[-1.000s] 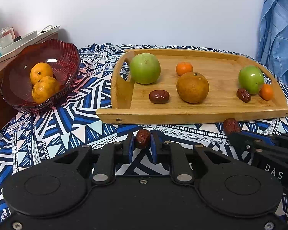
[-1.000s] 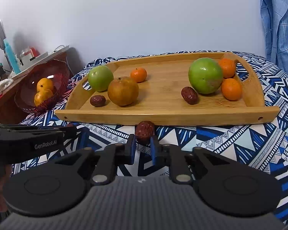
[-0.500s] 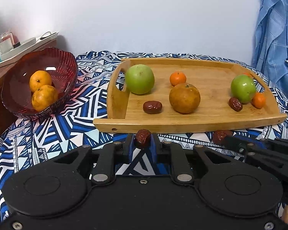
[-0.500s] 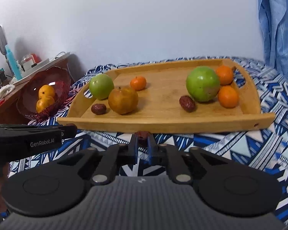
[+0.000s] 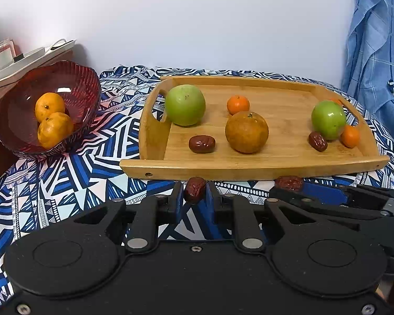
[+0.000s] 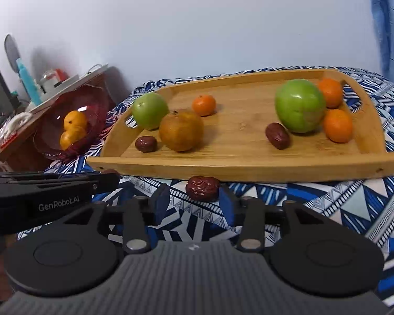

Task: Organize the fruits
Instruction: 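Lift the date over the tray with the left tool while the right tool carries its date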

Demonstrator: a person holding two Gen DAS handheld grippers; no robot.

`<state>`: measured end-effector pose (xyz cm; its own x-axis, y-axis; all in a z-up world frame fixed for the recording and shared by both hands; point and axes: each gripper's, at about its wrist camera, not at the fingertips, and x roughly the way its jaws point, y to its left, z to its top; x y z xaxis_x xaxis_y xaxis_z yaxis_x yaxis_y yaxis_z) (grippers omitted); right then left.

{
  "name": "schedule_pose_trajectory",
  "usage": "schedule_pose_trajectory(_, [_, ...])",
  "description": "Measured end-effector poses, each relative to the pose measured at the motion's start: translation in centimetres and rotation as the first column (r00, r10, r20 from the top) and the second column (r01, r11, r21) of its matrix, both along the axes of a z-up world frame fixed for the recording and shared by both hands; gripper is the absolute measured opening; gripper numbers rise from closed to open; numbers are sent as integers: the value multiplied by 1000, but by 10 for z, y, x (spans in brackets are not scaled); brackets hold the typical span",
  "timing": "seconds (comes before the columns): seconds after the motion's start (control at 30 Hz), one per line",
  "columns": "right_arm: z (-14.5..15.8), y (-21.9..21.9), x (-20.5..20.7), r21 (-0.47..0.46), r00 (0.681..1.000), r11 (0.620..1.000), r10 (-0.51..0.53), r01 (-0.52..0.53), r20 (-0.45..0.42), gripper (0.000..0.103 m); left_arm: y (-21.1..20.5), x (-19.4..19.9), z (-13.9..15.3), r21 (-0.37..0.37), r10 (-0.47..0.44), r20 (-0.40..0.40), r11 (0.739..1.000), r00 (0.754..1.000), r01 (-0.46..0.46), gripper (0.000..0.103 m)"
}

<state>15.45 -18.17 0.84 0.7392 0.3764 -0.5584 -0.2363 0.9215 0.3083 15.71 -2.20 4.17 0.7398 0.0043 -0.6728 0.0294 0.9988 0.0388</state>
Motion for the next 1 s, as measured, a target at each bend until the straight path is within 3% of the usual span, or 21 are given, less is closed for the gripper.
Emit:
schedule_pose_trajectory(0.1, [1, 2, 2, -8, 1000, 1000, 2, -2, -2, 59, -1, 0, 0, 1, -3, 0, 1000, 1000, 3, 17])
schedule_pose_trajectory(0.2, [1, 2, 2, -19, 1000, 1000, -3, 3, -3, 35, -2, 0, -1, 2, -7, -1, 1000, 1000, 7, 17])
schedule_pose_trajectory(0.27, [1, 1, 3, -23, 1000, 1000, -9, 9, -4, 32, -3, 0, 0, 1, -9, 0, 1000, 1000, 9, 17])
schedule_pose_trajectory(0.63, [16, -6, -4, 8, 998, 1000, -21, 21, 58, 31, -4, 3, 11, -25, -14, 27, 1000, 1000, 15, 17])
schedule_pose_trajectory(1.0, [39, -43, 8, 49, 983, 991, -131, 126, 125, 31, -13, 24, 31, -78, -31, 78, 996, 996, 37, 17])
